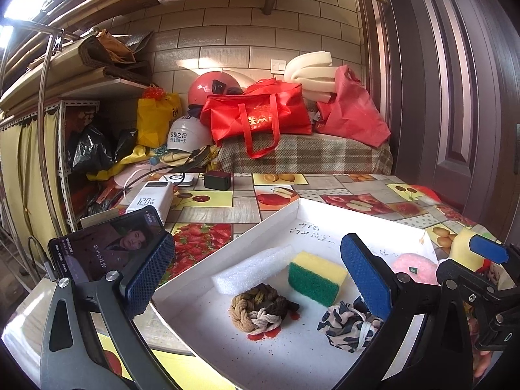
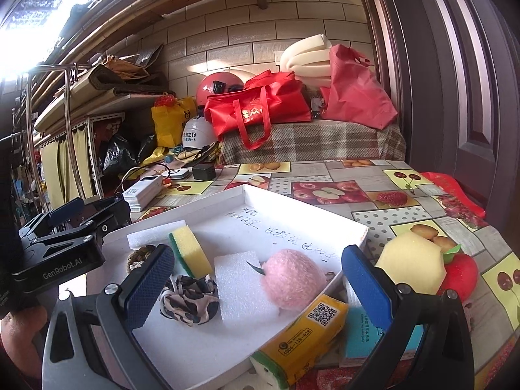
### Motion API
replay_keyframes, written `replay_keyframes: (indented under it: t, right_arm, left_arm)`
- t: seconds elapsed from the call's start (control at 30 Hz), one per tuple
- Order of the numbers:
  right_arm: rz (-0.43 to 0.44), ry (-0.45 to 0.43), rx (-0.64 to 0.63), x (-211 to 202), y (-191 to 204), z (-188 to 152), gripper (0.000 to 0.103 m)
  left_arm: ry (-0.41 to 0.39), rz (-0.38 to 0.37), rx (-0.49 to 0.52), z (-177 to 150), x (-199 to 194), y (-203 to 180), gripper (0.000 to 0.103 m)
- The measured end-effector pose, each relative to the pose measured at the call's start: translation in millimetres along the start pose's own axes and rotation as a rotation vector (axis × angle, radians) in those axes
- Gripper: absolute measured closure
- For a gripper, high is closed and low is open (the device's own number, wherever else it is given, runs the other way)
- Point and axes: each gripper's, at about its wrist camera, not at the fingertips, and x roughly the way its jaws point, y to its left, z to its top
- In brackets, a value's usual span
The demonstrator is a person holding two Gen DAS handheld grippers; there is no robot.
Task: Organize soft objects
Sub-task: 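Lift both grippers out of the box back toward the pile, then grasp the yellow tissue pack with the left gripper while the right grasps the grey hair tie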
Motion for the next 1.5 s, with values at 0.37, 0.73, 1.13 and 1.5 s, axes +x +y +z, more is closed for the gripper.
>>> replay_keyframes:
  t: [0.37,0.73,1.13,1.5]
  right_arm:
    - [-0.196,-0.041,0.096,-68.0,-110.7,-11.8,0.0]
    - [-0.272,-0.013,0.403,-85.1,-194.3,-26.2,0.0]
    - [-0.122,0.238,0.33,-53.2,-190.7,-31.9,0.003]
    - [-0.068,0.418,0.275,-17.4,-178.3,-41.2,0.016]
  left_arm:
    - [0.037,-0.421,0.167,-14.4,-46.6,-68.2,0.0]
    - [0.277,-0.452,0.299,-29.3,-25.0,-165.6,0.022]
    - [0.374,-0.41,0.343,-41.3,-4.1,-186.3,0.078]
    - [0.37,-0.438,0.436,-44.9,-10.1,-203.3,0.078]
